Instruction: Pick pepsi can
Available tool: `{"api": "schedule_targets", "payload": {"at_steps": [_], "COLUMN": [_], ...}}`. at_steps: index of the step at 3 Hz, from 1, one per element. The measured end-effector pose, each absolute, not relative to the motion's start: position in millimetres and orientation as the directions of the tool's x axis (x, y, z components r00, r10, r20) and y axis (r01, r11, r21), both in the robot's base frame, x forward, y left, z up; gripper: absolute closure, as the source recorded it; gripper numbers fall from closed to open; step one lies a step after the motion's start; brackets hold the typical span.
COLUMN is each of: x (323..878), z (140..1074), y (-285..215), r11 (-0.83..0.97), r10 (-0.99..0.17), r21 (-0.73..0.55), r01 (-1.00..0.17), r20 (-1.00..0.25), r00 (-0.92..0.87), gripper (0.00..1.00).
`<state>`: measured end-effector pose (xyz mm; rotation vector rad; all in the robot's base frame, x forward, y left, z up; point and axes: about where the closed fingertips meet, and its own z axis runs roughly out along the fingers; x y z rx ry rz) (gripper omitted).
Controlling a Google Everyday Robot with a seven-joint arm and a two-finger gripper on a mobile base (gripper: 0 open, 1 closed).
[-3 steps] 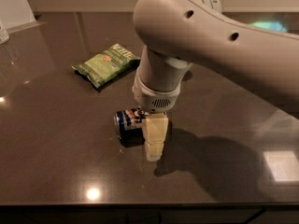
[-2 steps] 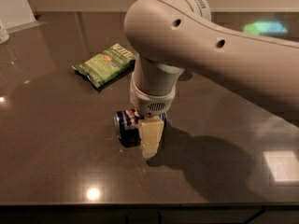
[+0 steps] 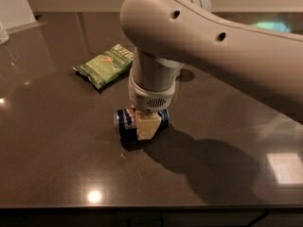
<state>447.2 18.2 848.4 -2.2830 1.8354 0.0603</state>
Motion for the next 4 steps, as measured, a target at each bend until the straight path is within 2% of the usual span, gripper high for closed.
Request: {"api": "schedule_targets", "payload": {"at_steps": [1, 2, 3, 4], "x": [452, 460, 464, 464], "z": [875, 915, 983, 987], "y": [17, 10, 2, 2], "r11": [-0.192, -0.177, -0.193, -0.191], "r10": [-0.957, -0.95, -0.929, -0.928], "r21": [-0.159, -0.189, -0.242, -0.253], "r01": [-0.968, -0.966, -0.951, -0.949], "r20": [-0.19, -0.225, -0.267, -0.269], "r00": [0.22, 0.218, 0.256, 0.258], "gripper": [0.88, 1.0, 1.0, 1.0]}}
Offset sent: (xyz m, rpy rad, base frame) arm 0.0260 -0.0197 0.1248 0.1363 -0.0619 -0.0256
